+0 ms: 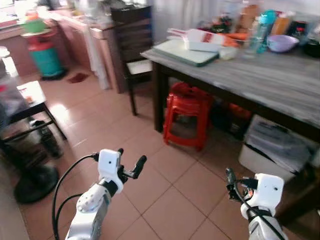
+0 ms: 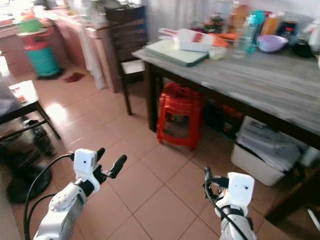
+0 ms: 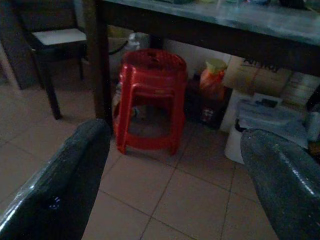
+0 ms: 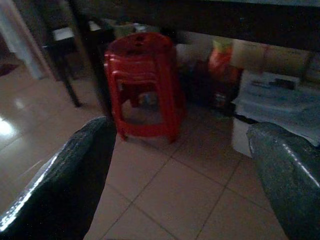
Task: Setting the table
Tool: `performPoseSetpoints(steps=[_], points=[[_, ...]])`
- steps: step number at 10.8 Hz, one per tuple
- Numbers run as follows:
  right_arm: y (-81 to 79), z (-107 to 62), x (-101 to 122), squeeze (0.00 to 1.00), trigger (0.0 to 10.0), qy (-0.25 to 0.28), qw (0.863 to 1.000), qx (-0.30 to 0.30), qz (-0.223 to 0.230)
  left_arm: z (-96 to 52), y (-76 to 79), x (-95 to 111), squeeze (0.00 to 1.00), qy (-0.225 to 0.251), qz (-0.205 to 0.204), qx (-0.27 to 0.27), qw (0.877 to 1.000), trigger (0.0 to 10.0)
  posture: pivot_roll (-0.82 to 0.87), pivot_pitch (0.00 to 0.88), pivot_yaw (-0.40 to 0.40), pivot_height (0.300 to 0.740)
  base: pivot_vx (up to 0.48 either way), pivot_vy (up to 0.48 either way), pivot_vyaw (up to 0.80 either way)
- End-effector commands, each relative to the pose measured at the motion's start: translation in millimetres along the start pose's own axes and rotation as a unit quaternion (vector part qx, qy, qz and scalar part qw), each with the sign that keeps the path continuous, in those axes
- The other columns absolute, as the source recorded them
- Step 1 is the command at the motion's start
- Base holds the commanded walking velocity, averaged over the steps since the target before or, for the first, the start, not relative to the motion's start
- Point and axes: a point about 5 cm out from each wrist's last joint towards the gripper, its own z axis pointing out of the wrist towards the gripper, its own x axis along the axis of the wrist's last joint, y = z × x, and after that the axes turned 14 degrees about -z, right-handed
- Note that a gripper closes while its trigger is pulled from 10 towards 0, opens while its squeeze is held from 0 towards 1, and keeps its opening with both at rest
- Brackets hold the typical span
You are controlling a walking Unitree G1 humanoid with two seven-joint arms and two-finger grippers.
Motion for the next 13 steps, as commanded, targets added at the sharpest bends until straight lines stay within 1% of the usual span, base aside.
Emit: performPoseSetpoints(steps=[1, 5, 7, 9, 11, 13], points=[[-2.3, 1.7, 5.2, 0.00, 10.0, 0.010, 1.000, 0.005, 0.000, -0.8, -3.4, 1.7, 0.00, -0.003, 0.001, 0.000, 1.000, 10.0, 0.01, 0.000, 0.061, 0.740, 0.337, 0.000, -0.47], [-1.8, 7.2, 10.8, 0.00, 10.0, 0.022, 1.000, 0.010, -0.005, -0.5, -2.8, 2.9, 0.00, -0.003, 0.001, -0.001, 1.000, 10.0, 0.00, 0.000, 0.071, 0.740, 0.343, 0.000, -0.55], [0.1, 10.4, 13.8, 0.00, 10.0, 0.026, 1.000, 0.010, -0.007, -0.6, -4.7, 4.8, 0.00, 0.000, 0.001, 0.005, 1.000, 10.0, 0.01, 0.000, 0.065, 0.740, 0.347, 0.000, 0.00], [-3.0, 9.5, 11.0, 0.00, 10.0, 0.021, 1.000, 0.013, -0.004, -3.6, -5.5, 2.3, 0.00, -0.007, 0.001, 0.004, 1.000, 10.0, 0.01, 0.000, 0.069, 0.740, 0.349, 0.000, -0.71], [-7.6, 7.2, 9.0, 0.00, 10.0, 0.019, 1.000, 0.017, -0.003, -1.1, -1.0, 0.3, 0.00, -0.010, 0.000, -0.005, 1.000, 10.0, 0.01, 0.000, 0.068, 0.740, 0.354, 0.000, -0.80], [-9.1, 7.6, 8.1, 0.00, 10.0, 0.018, 1.000, 0.018, -0.001, -0.2, -0.4, -2.6, 0.00, -0.017, -0.002, -0.005, 1.000, 10.0, 0.02, 0.000, 0.069, 0.740, 0.332, 0.000, -0.53]])
